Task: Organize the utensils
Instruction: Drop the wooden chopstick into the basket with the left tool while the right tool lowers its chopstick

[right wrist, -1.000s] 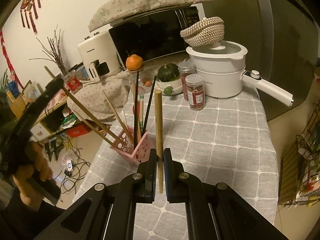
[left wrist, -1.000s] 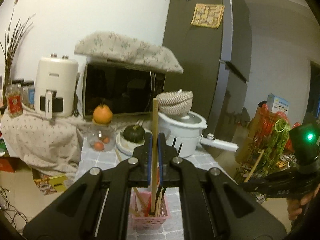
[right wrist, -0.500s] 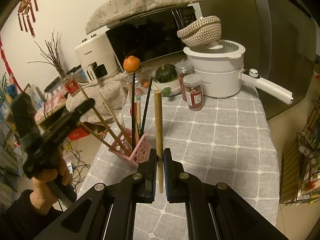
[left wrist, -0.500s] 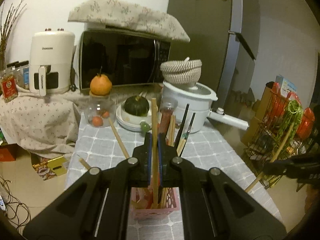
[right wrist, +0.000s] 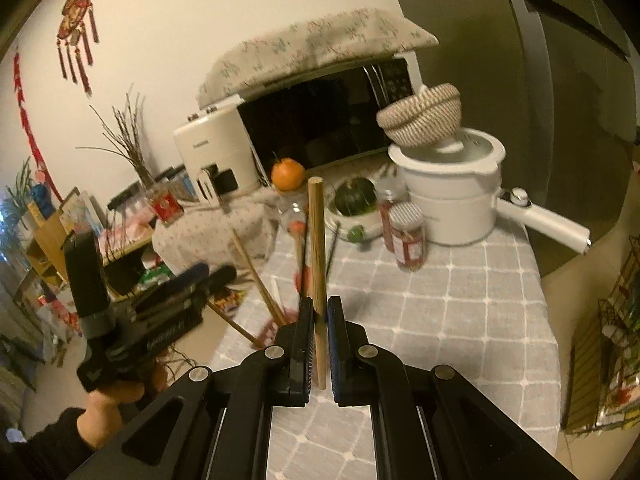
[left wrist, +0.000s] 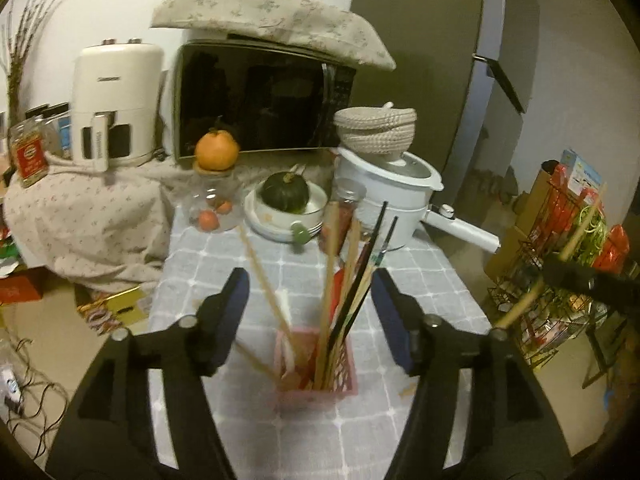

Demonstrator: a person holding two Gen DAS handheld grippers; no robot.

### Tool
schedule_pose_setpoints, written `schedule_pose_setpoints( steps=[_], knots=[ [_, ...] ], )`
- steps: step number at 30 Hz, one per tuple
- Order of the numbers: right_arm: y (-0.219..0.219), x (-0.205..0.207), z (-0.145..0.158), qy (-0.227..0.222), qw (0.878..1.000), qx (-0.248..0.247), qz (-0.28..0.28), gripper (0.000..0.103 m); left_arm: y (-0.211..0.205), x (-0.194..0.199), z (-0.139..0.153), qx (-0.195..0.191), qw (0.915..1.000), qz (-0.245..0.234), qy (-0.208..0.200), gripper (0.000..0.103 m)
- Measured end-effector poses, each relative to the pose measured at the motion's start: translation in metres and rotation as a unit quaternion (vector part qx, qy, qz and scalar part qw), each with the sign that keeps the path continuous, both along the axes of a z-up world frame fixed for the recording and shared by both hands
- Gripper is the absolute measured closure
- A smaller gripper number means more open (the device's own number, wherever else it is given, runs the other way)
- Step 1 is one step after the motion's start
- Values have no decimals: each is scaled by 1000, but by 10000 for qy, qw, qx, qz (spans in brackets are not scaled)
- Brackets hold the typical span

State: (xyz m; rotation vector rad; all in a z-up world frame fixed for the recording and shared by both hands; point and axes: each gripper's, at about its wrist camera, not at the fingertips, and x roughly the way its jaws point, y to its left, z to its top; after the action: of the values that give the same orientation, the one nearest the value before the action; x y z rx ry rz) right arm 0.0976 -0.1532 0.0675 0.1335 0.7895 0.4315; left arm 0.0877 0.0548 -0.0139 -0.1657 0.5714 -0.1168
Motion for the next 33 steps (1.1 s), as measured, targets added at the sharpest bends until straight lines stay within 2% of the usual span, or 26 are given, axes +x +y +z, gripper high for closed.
schedule_pose_setpoints(
  steps=[2,6,11,17,25,33],
  knots=[
    [8,2,6,-77,10000,35,46,96,10,-7,2,-49,9997,114,215,29],
    [24,7,12,-165,9998,56,120,96,29,-16,2,-416,9979,185,470,28],
    [45,20,10,-223,9996,111,160,96,39,-27,-2,-411,9973,159,584,27],
    [68,39,-6,-185,9996,133,181,96,48,-34,-3,-375,9975,124,588,26],
    [93,56,-33,-278,9992,-289,56,96,62,-32,-15,-430,9953,212,846,26],
    [109,57,-36,-521,9971,-550,90,96,65,-33,-16,-464,9947,219,888,26]
  ],
)
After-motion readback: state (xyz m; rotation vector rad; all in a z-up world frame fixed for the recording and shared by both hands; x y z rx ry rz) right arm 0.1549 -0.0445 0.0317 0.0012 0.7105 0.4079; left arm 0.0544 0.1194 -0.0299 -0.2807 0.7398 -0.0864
